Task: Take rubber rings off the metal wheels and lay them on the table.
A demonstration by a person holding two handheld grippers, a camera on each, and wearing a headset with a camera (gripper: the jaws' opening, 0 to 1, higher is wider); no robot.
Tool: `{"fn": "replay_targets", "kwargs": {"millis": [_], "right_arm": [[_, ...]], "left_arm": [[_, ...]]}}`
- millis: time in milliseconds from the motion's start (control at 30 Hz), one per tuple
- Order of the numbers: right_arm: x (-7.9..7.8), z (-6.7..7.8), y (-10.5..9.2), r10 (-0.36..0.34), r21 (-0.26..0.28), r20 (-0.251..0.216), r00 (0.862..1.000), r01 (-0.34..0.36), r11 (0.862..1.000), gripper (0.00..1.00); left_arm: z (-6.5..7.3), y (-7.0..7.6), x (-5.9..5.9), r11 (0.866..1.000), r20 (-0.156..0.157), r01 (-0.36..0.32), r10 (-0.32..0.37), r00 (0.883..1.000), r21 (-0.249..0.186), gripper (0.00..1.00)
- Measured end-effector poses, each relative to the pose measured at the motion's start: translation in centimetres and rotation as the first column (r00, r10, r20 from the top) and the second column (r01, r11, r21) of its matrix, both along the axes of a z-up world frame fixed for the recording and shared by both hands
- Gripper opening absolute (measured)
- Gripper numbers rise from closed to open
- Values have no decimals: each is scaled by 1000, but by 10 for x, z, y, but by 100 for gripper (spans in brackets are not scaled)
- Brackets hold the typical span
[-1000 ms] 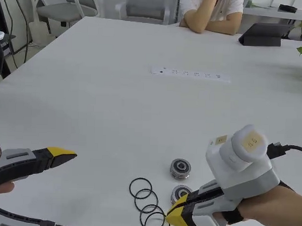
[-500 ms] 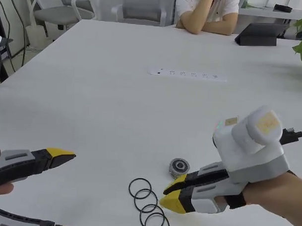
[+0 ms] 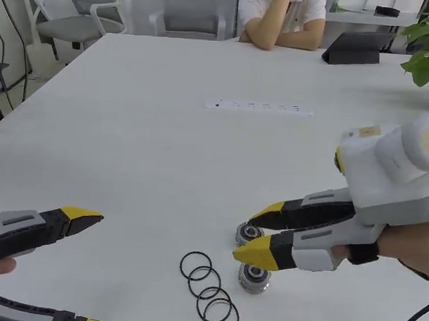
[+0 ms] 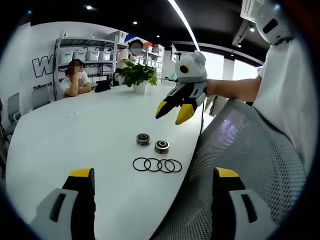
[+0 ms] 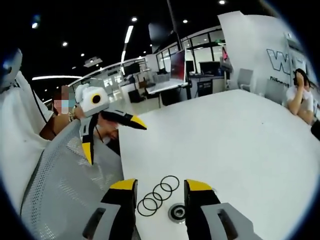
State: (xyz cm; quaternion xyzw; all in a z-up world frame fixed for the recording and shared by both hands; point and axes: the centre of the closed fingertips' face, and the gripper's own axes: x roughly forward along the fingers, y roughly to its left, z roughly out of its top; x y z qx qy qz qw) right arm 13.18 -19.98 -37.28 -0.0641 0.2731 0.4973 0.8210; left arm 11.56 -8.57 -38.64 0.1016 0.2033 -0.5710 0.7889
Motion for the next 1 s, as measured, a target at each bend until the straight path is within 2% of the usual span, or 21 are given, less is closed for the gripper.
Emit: {"fn": "replay_targets", "kwargs": {"millis": [267,567,800,1000], "right_arm": [[-13,15,-12,-18,45,38,999,16,999,53],[-28,14,-37,-83,60,30,996,81,995,67],[-34,8,-63,-193,80,21,981,191,978,76],[-40,-1,-83,-279,82,-4,960,279,957,81]], "left_arm": [[0,1,-3,1000,-3,-4,4,1000,7,99],[0,2,-4,1000,-2,-16,16,1000,8,99],[2,4,-9,1000,-13,-10,10,1000,8,99],[5,5,-11,1000,-21,-16,16,1000,-4,99]]}}
